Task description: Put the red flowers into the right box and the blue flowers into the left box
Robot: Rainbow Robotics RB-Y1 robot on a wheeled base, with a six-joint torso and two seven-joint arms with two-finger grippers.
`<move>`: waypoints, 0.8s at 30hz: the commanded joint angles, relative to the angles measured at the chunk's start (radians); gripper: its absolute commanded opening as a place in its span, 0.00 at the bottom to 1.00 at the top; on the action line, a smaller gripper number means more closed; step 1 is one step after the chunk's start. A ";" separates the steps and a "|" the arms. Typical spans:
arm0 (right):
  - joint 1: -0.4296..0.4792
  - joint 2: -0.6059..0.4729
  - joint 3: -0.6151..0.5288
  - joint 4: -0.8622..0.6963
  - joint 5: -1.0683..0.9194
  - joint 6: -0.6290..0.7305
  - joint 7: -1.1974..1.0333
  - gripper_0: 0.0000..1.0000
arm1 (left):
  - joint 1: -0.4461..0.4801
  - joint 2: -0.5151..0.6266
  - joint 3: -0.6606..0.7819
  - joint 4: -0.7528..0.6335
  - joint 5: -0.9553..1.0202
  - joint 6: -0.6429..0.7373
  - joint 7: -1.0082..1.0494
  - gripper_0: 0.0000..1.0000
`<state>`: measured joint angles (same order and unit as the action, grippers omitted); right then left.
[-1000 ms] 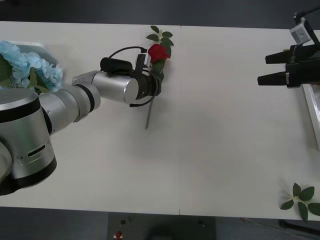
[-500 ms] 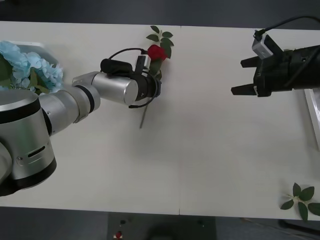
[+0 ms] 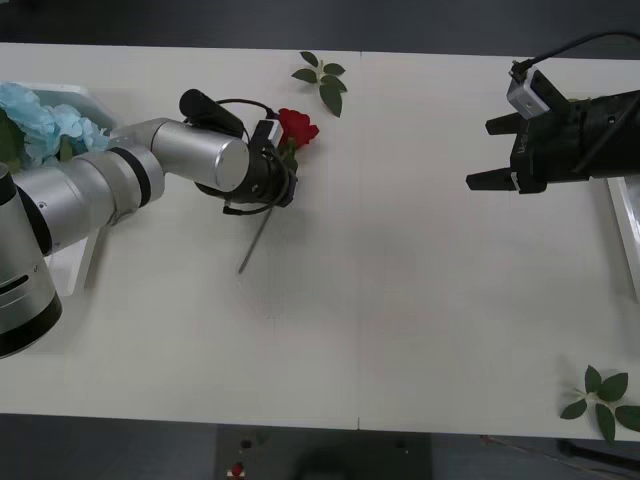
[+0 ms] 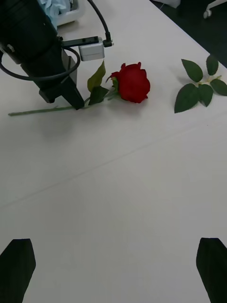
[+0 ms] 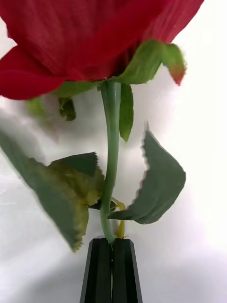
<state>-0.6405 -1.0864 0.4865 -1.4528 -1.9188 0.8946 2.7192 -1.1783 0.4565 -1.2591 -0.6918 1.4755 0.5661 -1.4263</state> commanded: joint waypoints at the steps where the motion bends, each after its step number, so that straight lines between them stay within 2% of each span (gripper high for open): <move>1: -0.018 -0.030 -0.023 -0.012 0.001 -0.006 -0.014 1.00 | -0.003 0.037 0.003 0.012 -0.015 0.021 -0.008 0.12; 3: -0.016 -0.030 -0.023 -0.012 0.003 -0.006 -0.014 1.00 | -0.003 0.039 0.004 0.017 -0.018 0.021 -0.010 0.65; 4: -0.016 -0.030 -0.022 -0.012 0.003 -0.006 -0.014 1.00 | -0.003 0.039 0.004 0.018 -0.023 0.021 -0.016 1.00; 10: -0.018 -0.030 -0.022 -0.012 0.003 -0.006 -0.014 1.00 | -0.004 0.044 0.006 0.018 -0.026 0.015 -0.016 1.00; 18: -0.018 -0.024 -0.022 -0.004 0.009 -0.006 -0.014 1.00 | -0.060 0.019 0.020 0.037 -0.017 0.015 0.003 1.00; 24: -0.016 -0.026 -0.022 -0.004 0.009 -0.006 -0.014 1.00 | -0.073 -0.035 0.020 0.067 -0.021 -0.069 0.007 1.00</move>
<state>-0.6405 -1.0864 0.4865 -1.4522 -1.9164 0.8946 2.7192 -1.2117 0.4342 -1.2302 -0.6317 1.4650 0.5369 -1.4264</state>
